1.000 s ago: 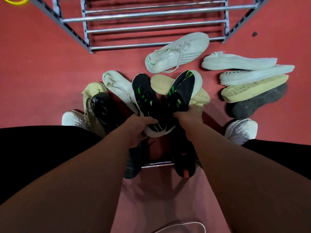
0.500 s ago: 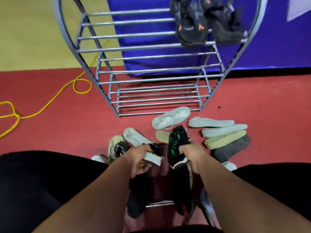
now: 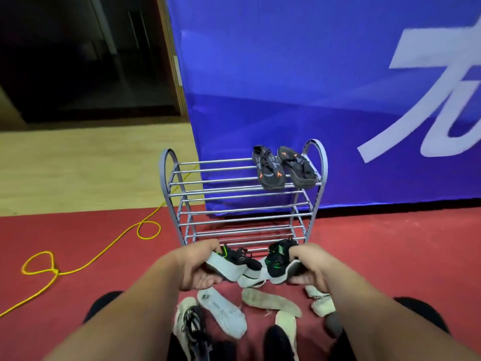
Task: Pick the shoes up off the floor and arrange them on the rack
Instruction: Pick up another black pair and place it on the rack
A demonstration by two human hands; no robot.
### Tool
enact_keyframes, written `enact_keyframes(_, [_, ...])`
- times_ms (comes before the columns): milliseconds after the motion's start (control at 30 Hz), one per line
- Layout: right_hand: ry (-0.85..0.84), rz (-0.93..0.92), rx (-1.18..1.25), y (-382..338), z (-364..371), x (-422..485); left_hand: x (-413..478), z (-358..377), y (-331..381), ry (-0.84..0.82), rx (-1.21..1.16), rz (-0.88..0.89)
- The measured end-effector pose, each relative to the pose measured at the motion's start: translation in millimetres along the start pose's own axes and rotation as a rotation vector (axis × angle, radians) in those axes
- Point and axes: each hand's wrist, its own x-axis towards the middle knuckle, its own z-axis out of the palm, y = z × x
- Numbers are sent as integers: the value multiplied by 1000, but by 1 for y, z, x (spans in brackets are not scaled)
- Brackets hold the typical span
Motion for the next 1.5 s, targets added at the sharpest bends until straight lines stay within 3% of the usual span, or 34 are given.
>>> enact_keyframes(233, [-59,-159,-5,-77,-18,-36,-60,-26,62,8,39,132])
enact_keyframes(500, [-89,-290,6,-154,-12,-45,-79,-58,112,82,-159,330])
enact_keyframes(833, [-54,-370,161,-204,40,4,-9,-95,133,158,-393,418])
enact_keyframes(1033, [-27,-349,201,-199,73,61,41,-113,129,236,-401,414])
enact_keyframes(1400, [-130,-368,424,-201,128,153,136,-160,130,178,-393,474])
enact_keyframes(1500, [-171,-388,402,-208,141,164,152,-164,130,234,-450,464])
